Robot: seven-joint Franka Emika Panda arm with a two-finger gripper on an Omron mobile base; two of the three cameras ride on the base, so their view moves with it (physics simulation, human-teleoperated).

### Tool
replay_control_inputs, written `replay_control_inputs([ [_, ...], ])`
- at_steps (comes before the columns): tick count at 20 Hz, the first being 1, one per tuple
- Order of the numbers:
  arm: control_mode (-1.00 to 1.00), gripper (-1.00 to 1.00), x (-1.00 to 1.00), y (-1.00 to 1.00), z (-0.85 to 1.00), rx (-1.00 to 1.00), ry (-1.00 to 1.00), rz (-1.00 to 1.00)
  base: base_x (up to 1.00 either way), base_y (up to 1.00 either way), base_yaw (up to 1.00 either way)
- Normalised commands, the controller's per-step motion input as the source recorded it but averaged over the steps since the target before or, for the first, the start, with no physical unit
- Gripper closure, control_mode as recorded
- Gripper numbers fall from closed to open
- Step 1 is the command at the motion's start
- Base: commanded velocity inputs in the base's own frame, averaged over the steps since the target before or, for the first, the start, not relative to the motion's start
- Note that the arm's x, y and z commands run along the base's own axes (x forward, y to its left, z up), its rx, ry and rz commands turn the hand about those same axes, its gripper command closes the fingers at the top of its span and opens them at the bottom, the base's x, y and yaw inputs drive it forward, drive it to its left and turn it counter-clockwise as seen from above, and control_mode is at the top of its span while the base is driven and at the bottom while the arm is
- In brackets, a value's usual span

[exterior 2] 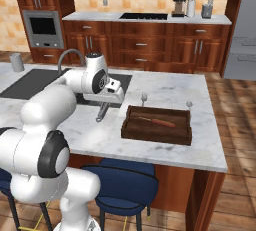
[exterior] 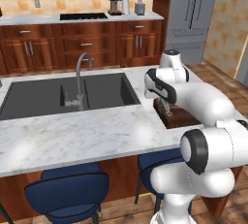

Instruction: Take the tongs from the drawer on the right and place them on the dining counter next to the tray containing the hot dog.

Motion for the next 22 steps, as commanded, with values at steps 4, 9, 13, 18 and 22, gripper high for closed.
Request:
replay_control_inputs([
  [4,-1.0,1.0,0.0,0.0,-0.26,-0.08,0.02,0.0,0.0,0.0,0.0],
  [9,-1.0,1.0,0.0,0.0,-0.22,-0.02,0.01,0.01,0.0,0.0,0.0],
  [13,-1.0,1.0,0.0,0.0,-0.2,0.0,0.03,0.0,0.0,0.0,0.0],
  [18,-1.0,1.0,0.01,0.0,-0.18,0.0,0.02,0.0,0.0,0.0,0.0],
  [22,-1.0,1.0,0.05,0.0,-0.25,0.0,0.0,0.0,0.0,0.0,0.0],
])
